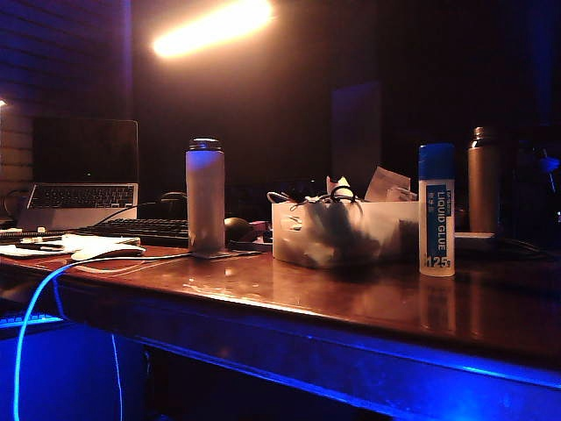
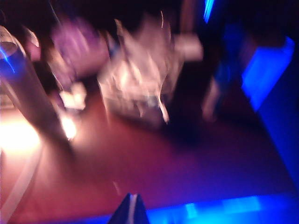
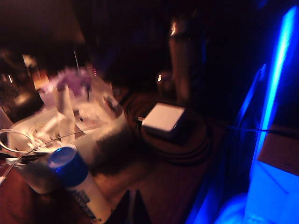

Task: Pick up the liquid glue and place it into the translucent box.

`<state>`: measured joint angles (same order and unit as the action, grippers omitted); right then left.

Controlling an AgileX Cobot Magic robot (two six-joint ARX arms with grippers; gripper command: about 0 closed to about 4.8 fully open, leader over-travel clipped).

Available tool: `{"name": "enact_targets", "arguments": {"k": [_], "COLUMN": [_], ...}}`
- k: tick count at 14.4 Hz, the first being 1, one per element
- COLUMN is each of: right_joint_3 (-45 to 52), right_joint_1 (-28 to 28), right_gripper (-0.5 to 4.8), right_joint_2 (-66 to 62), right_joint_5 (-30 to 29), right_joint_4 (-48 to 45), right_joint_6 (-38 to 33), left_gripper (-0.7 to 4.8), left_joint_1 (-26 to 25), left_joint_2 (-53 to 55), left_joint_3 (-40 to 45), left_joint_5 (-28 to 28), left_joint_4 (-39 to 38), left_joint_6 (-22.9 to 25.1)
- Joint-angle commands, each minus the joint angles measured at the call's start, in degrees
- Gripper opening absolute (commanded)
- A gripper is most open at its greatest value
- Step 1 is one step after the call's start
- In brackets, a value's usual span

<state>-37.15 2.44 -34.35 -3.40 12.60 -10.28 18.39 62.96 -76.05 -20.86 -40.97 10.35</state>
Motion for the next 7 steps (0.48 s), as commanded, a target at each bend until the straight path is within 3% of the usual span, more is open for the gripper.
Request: {"name": "enact_targets", "arguments": {"k": [1,2,5,6,7], "right_joint_3": [-7.2,-9.9,-12.7,-12.7,-12.7], "right_joint_1": [0.0,-0.1,-0.9,-2.1,-3.4], "right_gripper": [-0.01,-0.01,-0.01,0.41,2.23], "right_joint_2": [-12.7,-17.9,-28.5,-30.9,-32.9], "right_joint_5": [-7.6,-11.0,-18.3,-20.1,-20.7], "right_joint_4": [-0.1,-0.2,-3.1,-3.9,-3.9], "right_joint_6": [3.7,6.2,9.0,11.7,13.3], "left_gripper": [-0.05,-0.05,-0.05,-0.05,-0.05], "left_joint_1": [1.5,1.5,1.5,1.5,1.5], "left_joint_2": [0.6,0.6,0.6,0.6,0.6], "left_joint_3": [-0.5,-0.5,-0.9,-1.0,-1.0], "left_joint_5": [1.6,1.7,1.7,1.3,1.4], "left_joint_4": [-3.2,-2.6,-2.1,-1.7,-1.6], "left_joint_6": [-1.0,-3.2,-3.7,-3.8,-3.8]}}
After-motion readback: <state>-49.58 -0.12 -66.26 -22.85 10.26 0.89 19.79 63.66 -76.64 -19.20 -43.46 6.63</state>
